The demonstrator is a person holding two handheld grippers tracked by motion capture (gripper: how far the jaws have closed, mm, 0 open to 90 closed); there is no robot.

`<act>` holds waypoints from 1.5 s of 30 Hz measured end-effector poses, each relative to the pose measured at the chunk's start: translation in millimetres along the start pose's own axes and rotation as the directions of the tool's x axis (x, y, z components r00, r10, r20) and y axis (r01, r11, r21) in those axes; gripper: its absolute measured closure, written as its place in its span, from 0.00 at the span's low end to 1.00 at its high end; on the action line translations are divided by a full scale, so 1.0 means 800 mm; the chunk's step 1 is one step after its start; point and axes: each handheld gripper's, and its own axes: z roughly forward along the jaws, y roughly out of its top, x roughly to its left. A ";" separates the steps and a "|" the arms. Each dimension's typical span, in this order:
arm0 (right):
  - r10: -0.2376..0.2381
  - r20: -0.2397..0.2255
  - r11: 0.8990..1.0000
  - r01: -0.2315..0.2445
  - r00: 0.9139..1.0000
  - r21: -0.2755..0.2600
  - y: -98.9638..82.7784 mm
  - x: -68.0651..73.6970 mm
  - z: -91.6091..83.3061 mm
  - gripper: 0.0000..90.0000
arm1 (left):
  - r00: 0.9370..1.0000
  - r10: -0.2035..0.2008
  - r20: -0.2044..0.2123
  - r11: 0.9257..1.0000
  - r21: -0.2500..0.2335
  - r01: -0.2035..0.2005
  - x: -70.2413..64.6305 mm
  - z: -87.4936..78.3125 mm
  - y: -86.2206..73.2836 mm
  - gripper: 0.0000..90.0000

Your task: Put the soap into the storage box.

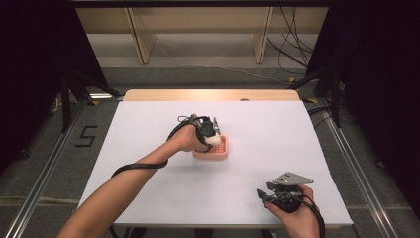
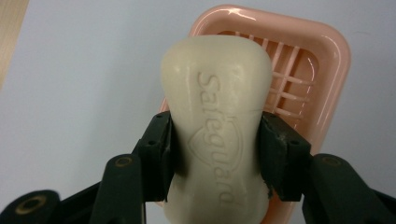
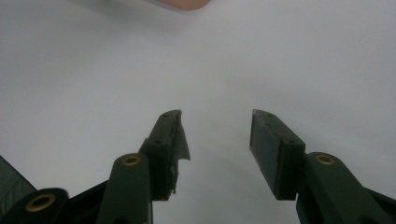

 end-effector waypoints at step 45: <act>-0.006 0.009 1.000 0.006 1.000 0.012 0.000 0.001 0.000 0.59 | 0.989 -0.149 0.010 0.980 -0.129 0.149 -0.012 -0.076 -0.041 0.42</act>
